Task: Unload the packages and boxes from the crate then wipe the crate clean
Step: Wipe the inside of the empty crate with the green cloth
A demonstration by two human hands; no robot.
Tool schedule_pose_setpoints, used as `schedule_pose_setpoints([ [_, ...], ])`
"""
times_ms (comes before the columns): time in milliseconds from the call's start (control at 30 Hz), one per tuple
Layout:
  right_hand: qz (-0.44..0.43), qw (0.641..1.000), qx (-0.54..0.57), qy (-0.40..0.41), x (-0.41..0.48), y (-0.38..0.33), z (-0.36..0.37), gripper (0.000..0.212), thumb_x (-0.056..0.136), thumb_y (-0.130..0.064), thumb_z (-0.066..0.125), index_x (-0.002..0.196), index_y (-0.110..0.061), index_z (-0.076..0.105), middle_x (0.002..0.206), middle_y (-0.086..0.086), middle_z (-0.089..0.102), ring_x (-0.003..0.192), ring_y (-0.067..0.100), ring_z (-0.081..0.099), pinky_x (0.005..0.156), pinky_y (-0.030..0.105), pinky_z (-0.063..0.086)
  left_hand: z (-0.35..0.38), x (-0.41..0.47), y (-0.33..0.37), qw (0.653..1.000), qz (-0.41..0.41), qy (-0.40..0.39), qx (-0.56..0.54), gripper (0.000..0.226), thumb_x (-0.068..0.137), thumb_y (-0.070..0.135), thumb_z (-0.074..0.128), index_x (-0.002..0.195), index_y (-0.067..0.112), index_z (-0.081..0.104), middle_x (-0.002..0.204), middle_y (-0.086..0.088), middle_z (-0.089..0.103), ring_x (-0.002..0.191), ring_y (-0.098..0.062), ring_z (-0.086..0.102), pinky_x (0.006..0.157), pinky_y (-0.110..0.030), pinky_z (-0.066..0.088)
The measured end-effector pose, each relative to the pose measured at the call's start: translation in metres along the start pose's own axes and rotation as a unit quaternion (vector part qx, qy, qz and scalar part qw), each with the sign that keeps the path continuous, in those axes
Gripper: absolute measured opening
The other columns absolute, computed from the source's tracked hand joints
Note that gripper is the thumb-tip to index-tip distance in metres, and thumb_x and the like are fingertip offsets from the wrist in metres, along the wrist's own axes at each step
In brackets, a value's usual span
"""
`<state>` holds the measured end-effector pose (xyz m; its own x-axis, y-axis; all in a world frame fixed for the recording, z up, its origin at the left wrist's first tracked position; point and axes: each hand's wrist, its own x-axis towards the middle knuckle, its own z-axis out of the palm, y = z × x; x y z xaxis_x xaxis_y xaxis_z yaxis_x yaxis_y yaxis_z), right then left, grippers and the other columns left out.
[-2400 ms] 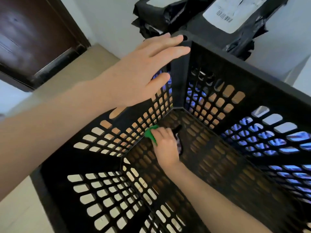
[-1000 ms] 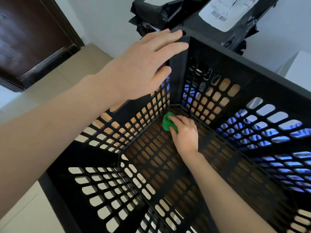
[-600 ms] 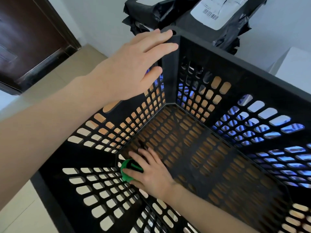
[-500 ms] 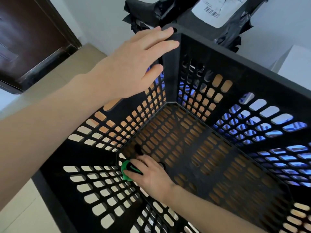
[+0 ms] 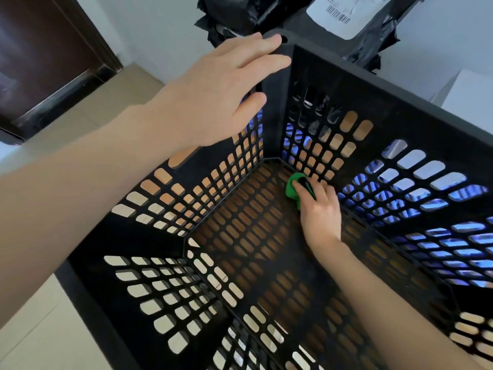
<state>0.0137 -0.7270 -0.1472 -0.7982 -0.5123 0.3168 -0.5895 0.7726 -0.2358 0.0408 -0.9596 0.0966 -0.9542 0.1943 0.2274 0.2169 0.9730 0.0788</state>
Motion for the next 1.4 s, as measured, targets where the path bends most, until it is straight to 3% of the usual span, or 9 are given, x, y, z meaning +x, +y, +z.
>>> schedule_pose_setpoints([
  [100,-0.027,0.997,0.066,-0.034,-0.022,-0.041,-0.003,0.052,0.073,-0.005,0.078,0.121,-0.015,0.063,0.115,0.011,0.065,0.099,0.032,0.06,0.084,0.048,0.052,0.001,0.002,0.0,1.0,0.004,0.001,-0.003,0.05,0.101,0.021,0.042,0.15,0.016,0.034,0.159,-0.004,0.028,0.148,-0.022,0.02,0.116,-0.021,0.01],
  [233,-0.261,0.938,0.185,-0.136,-0.111,-0.103,-0.016,0.048,0.085,-0.013,0.066,0.131,-0.02,0.054,0.118,0.003,0.06,0.104,0.021,0.054,0.092,0.038,0.045,-0.001,0.001,0.001,1.0,0.01,-0.002,-0.001,0.05,0.1,0.02,0.042,0.149,0.013,0.036,0.158,-0.008,0.029,0.147,-0.026,0.023,0.119,-0.034,0.018],
  [433,-0.396,0.881,0.181,-0.183,-0.094,-0.076,-0.022,0.039,0.092,-0.014,0.058,0.131,-0.015,0.054,0.121,0.009,0.057,0.102,0.02,0.053,0.086,0.031,0.048,-0.001,-0.001,0.001,1.0,0.011,0.001,-0.004,0.049,0.1,0.018,0.042,0.148,0.013,0.036,0.158,-0.008,0.03,0.147,-0.026,0.023,0.118,-0.033,0.018],
  [600,-0.266,0.954,0.074,-0.113,-0.041,-0.009,-0.027,0.056,0.075,-0.008,0.077,0.128,-0.012,0.058,0.122,0.015,0.058,0.102,0.027,0.056,0.087,0.038,0.054,0.002,-0.001,-0.001,1.0,0.016,0.01,-0.004,0.05,0.1,0.018,0.044,0.149,0.013,0.036,0.157,-0.008,0.031,0.147,-0.024,0.023,0.12,-0.031,0.016],
  [800,-0.16,0.986,-0.039,-0.038,-0.031,0.038,-0.028,0.051,0.075,0.005,0.071,0.123,-0.009,0.064,0.119,0.023,0.058,0.092,0.038,0.056,0.085,0.046,0.053,0.003,0.0,-0.002,1.0,0.015,0.015,-0.003,0.05,0.101,0.019,0.043,0.15,0.014,0.035,0.158,-0.007,0.029,0.147,-0.025,0.022,0.119,-0.028,0.013],
  [933,0.023,0.999,0.03,-0.02,-0.042,0.003,-0.024,0.045,0.075,0.002,0.074,0.118,-0.011,0.067,0.112,0.02,0.063,0.089,0.038,0.06,0.074,0.047,0.057,0.004,0.001,-0.003,1.0,0.015,0.012,-0.001,0.05,0.101,0.019,0.041,0.15,0.015,0.033,0.159,-0.007,0.027,0.148,-0.025,0.02,0.119,-0.033,0.015],
  [1200,-0.325,0.902,0.171,-0.226,-0.135,-0.079,-0.05,0.048,0.084,-0.016,0.062,0.131,-0.018,0.051,0.122,0.007,0.058,0.094,0.017,0.055,0.079,0.026,0.053,0.007,0.001,-0.004,1.0,0.02,0.006,0.008,0.051,0.101,0.018,0.041,0.15,0.014,0.033,0.158,-0.008,0.028,0.147,-0.026,0.021,0.12,-0.041,0.021],
  [1300,-0.329,0.922,0.109,-0.17,-0.089,-0.036,-0.046,0.047,0.079,-0.013,0.071,0.124,-0.014,0.059,0.122,0.01,0.059,0.097,0.02,0.058,0.078,0.029,0.055,0.006,0.001,-0.002,1.0,0.019,0.012,0.003,0.051,0.101,0.019,0.041,0.151,0.015,0.033,0.159,-0.007,0.027,0.148,-0.024,0.02,0.121,-0.039,0.019],
  [1400,-0.22,0.971,0.006,-0.096,-0.046,0.024,-0.047,0.053,0.067,-0.001,0.079,0.118,-0.008,0.065,0.115,0.018,0.062,0.09,0.032,0.061,0.072,0.042,0.058,0.005,0.001,-0.002,1.0,0.019,0.013,0.009,0.05,0.101,0.019,0.04,0.151,0.014,0.033,0.159,-0.007,0.026,0.148,-0.025,0.02,0.121,-0.036,0.017],
])
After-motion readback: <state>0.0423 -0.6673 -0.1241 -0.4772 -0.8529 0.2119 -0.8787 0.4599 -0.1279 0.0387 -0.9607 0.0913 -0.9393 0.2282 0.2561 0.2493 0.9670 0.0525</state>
